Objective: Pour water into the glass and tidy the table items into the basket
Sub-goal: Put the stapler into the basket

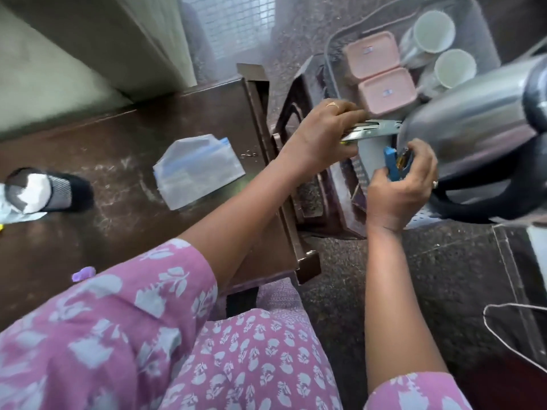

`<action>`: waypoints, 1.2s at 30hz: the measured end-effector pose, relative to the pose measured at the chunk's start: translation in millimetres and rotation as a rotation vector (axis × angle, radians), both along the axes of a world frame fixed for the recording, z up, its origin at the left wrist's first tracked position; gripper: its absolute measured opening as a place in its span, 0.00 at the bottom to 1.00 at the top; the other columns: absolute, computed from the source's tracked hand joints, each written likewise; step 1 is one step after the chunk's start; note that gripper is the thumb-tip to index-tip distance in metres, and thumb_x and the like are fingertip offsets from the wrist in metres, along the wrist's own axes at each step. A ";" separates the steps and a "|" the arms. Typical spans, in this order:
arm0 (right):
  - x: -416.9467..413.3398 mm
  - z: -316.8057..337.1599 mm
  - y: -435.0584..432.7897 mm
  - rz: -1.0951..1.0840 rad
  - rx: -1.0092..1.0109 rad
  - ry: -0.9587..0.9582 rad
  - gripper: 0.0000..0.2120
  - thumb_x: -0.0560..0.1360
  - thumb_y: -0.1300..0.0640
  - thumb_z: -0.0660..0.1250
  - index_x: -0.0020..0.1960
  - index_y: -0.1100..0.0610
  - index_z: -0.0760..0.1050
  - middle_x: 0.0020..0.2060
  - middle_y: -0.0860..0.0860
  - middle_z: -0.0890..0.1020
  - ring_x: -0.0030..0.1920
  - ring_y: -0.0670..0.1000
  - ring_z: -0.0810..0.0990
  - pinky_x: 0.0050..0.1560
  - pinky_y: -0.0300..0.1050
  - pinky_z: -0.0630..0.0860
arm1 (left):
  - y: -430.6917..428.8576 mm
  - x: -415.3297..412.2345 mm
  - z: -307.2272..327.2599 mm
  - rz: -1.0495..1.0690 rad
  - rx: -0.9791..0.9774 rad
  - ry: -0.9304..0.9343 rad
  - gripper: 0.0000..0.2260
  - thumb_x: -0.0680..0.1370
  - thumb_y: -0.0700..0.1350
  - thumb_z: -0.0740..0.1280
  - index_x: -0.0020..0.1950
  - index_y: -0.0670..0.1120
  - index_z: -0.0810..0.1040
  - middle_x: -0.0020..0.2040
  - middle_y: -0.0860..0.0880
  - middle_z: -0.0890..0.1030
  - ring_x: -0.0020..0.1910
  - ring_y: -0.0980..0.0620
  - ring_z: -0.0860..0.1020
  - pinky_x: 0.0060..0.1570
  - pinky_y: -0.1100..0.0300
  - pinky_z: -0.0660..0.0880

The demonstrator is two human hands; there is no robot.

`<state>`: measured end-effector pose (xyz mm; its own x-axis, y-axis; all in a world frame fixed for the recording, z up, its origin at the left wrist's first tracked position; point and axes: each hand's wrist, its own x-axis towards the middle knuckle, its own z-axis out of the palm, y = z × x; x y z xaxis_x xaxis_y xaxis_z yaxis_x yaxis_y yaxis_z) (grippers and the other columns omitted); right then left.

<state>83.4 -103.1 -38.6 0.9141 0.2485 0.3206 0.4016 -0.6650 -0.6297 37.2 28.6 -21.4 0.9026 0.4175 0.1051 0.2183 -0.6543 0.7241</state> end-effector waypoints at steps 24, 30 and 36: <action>38.5 -13.2 -29.2 0.045 -0.430 0.623 0.19 0.71 0.71 0.60 0.57 0.56 0.77 0.54 0.61 0.81 0.56 0.61 0.74 0.46 0.43 0.66 | -21.5 96.2 -35.7 -0.590 0.305 0.563 0.15 0.73 0.35 0.62 0.59 0.40 0.74 0.58 0.39 0.75 0.58 0.42 0.75 0.55 0.50 0.74; 34.9 -6.1 -19.2 -0.088 -0.370 0.542 0.18 0.70 0.69 0.59 0.53 0.55 0.79 0.50 0.61 0.82 0.54 0.61 0.73 0.43 0.46 0.69 | -26.4 83.0 -32.9 -0.396 0.285 0.477 0.12 0.73 0.37 0.61 0.56 0.41 0.75 0.56 0.42 0.76 0.58 0.43 0.74 0.51 0.48 0.75; 19.3 7.0 6.9 -0.119 -0.013 0.233 0.12 0.67 0.70 0.59 0.43 0.64 0.80 0.40 0.60 0.84 0.43 0.61 0.80 0.46 0.48 0.72 | -35.9 42.9 -24.9 -0.025 0.134 0.066 0.14 0.73 0.36 0.62 0.57 0.41 0.79 0.55 0.43 0.81 0.54 0.43 0.78 0.50 0.58 0.70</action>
